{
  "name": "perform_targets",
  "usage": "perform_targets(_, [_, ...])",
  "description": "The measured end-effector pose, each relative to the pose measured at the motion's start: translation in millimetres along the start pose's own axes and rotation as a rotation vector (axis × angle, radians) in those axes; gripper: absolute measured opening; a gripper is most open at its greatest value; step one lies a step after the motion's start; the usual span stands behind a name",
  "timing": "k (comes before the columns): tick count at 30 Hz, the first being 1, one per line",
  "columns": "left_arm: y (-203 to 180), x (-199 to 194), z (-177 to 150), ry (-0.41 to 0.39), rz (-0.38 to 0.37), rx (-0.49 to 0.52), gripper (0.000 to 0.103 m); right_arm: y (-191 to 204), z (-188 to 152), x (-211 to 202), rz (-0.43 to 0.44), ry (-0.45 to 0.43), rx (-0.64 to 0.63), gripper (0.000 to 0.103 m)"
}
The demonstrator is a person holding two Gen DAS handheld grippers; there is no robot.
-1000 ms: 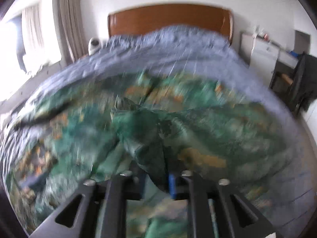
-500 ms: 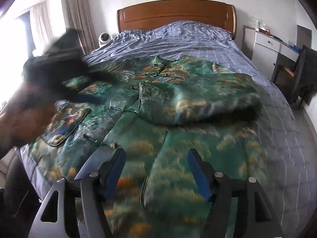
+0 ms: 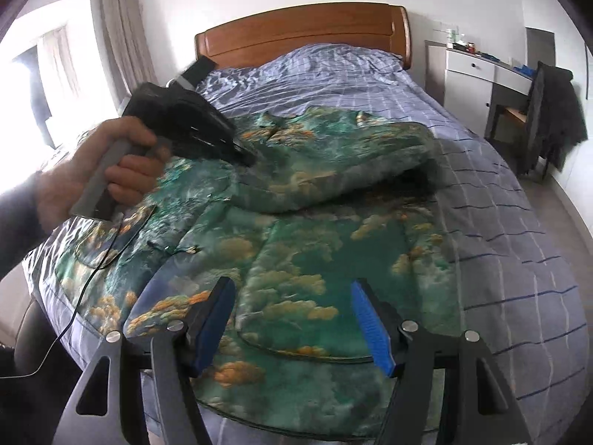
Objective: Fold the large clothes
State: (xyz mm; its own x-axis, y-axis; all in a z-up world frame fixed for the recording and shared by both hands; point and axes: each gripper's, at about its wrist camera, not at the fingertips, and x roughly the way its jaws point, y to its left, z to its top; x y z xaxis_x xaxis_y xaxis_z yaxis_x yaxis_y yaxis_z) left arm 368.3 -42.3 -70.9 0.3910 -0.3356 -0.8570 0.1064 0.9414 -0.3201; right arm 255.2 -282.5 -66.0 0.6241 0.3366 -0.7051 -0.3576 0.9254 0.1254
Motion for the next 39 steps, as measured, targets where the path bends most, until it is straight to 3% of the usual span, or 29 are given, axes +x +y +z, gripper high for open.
perform_targets(4, [27, -16, 43, -0.077, 0.07, -0.001, 0.005, -23, 24, 3, -0.036, -0.017, -0.019, 0.067])
perform_targets(7, [60, -10, 61, -0.086, 0.119, -0.043, 0.005, -45, 53, 14, -0.082, -0.038, -0.053, 0.067])
perform_targets(9, [79, 8, 63, -0.068, 0.135, -0.083, 0.005, -62, 79, 31, -0.124, -0.042, -0.073, 0.067])
perform_targets(15, [96, 45, 60, -0.046, 0.121, -0.119, 0.006, -110, 152, 105, -0.11, -0.006, -0.015, 0.066])
perform_targets(22, [99, 70, 59, -0.051, 0.15, -0.109, 0.009, -120, 210, 196, -0.055, 0.018, -0.016, 0.066])
perform_targets(25, [102, 74, 55, -0.061, 0.144, -0.102, 0.009, -124, 213, 241, -0.058, 0.097, -0.011, 0.066])
perform_targets(28, [104, 76, 48, -0.088, 0.136, -0.096, 0.01, -130, 199, 284, -0.071, 0.23, 0.012, 0.066])
perform_targets(29, [104, 77, 46, -0.095, 0.139, -0.087, 0.01, -131, 196, 289, -0.068, 0.234, 0.017, 0.066])
perform_targets(33, [103, 77, 40, -0.116, 0.152, -0.07, 0.01, -128, 195, 284, -0.082, 0.224, 0.015, 0.066])
perform_targets(39, [103, 78, 38, -0.131, 0.156, -0.081, 0.01, -111, 172, 241, -0.067, 0.244, -0.056, 0.066])
